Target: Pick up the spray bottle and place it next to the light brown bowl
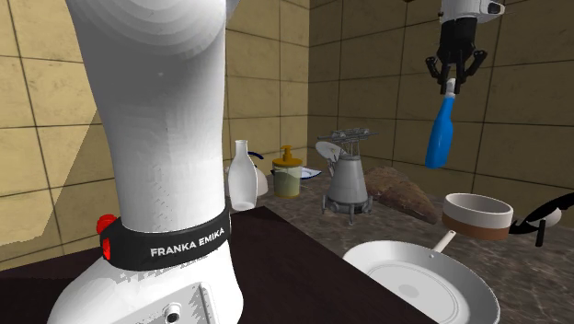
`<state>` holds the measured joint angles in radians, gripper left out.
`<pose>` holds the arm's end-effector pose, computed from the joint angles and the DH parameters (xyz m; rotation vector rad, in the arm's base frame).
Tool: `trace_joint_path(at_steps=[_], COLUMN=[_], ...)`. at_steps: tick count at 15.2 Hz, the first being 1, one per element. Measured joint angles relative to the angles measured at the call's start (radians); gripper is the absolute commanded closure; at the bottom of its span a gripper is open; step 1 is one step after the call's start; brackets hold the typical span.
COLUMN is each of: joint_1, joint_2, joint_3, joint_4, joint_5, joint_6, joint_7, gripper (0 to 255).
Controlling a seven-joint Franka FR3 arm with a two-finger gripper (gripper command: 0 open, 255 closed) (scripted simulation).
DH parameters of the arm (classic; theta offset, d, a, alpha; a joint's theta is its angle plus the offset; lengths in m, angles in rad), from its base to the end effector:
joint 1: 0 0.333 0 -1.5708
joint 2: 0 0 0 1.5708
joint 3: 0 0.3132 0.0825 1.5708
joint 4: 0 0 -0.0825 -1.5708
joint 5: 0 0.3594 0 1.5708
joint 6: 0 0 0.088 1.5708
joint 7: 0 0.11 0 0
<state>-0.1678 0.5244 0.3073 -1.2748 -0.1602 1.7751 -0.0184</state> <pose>0.6800 0.0341 0.4611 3.1278 0.2376 -0.0013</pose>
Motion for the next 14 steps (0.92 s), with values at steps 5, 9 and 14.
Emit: trace_joint_path(at_steps=[5,9,14], joint_1=[-0.005,-0.007,-0.007], joint_2=[0.003,0.013,0.03], joint_3=[-0.002,-0.004,-0.008], joint_4=[-0.062,-0.102,-0.143], joint_5=[-0.002,-0.006,-0.013], joint_6=[0.065,0.114,0.171], joint_7=[0.003,0.007,0.013], gripper=[255,255,255])
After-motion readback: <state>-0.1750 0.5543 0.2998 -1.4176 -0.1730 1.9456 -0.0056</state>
